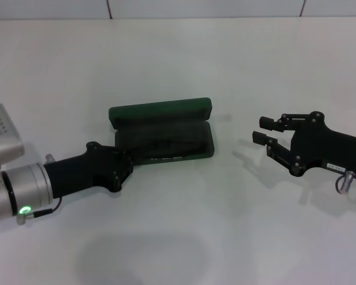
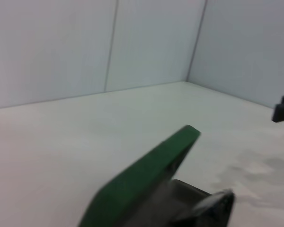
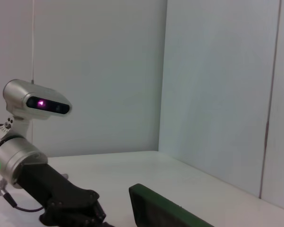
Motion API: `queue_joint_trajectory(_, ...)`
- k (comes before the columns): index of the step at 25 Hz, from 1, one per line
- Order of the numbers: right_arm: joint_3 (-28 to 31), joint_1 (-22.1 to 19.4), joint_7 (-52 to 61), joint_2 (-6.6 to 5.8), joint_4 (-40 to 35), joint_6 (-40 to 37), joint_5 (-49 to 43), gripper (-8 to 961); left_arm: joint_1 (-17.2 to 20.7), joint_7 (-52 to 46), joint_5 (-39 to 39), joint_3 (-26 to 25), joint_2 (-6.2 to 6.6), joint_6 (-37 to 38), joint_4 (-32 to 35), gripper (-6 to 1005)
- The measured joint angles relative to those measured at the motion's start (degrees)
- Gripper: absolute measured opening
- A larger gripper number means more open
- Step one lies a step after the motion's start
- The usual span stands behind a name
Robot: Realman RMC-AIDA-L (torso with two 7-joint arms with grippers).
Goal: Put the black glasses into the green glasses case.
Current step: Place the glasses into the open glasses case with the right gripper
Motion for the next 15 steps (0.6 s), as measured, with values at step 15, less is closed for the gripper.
queue_joint_trajectory(15,0.2,0.3,0.0,0.00,0.0,0.0,0.0,252,-2.1,-0.2,-0.8,0.0,0.00,-1.7,0.0,40)
